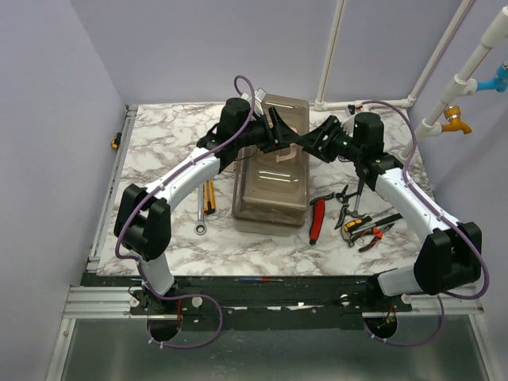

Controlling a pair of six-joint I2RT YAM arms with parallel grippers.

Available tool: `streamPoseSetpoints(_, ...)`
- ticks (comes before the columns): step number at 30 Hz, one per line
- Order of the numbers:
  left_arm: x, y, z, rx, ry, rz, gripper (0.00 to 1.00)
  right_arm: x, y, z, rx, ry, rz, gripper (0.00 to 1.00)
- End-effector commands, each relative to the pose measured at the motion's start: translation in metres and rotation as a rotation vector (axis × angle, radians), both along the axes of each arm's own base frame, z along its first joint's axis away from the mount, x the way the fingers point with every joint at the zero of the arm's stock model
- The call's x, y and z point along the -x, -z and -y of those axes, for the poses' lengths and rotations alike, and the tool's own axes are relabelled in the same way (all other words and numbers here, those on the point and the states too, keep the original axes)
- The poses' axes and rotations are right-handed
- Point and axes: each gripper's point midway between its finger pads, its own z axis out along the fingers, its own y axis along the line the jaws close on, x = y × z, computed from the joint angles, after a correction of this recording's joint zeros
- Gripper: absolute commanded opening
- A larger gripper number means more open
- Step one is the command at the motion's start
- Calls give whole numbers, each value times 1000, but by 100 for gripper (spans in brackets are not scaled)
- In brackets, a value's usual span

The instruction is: Pack the tool kit

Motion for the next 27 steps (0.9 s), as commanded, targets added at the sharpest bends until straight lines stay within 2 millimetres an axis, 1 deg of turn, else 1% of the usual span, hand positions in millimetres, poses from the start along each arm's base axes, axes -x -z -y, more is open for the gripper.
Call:
streamPoseSetpoints(1,27,15,18,19,116,-63,59,-2,-5,-17,-36,-82,-15,53)
streamPoseSetpoints(4,27,14,18,22,118,-64,59,-4,-2,-25,-42,-111,-27,49)
streamPoseSetpoints(8,26,9,18,27,122,-59,59,-5,8,-35,-34,-127,-55,44)
streamPoseSetpoints(9,27,8,18,29,122,-56,59,-5,10,-35,-33,-126,-61,40)
streamPoseSetpoints(12,25,2,13,33,115,-46,59,-8,11,-35,-29,-115,-63,17)
streamPoseSetpoints(13,24,1,10,27,110,-44,59,-9,10,-34,-23,-110,-61,12)
streamPoseSetpoints(14,22,-3,5,21,97,-33,59,-10,10,-34,-16,-107,-61,8)
streamPoseSetpoints(15,20,-2,-2,-7,76,-30,60,-11,8,-33,-11,-101,-56,7)
streamPoseSetpoints(17,12,-5,-22,-74,0,-2,62,-13,4,-33,-9,-99,-45,1)
streamPoseSetpoints(18,8,-7,-35,-101,-44,6,65,-14,1,-34,-8,-103,-40,1)
streamPoseSetpoints(20,2,-12,-61,-148,-120,25,70,-15,-2,-36,-3,-109,-33,1)
streamPoseSetpoints(23,-2,-22,-102,-218,-230,52,77,-17,-9,-45,13,-126,-22,0)
streamPoseSetpoints(27,-1,-30,-156,-340,-392,113,84,-22,-27,-55,0,-157,3,1)
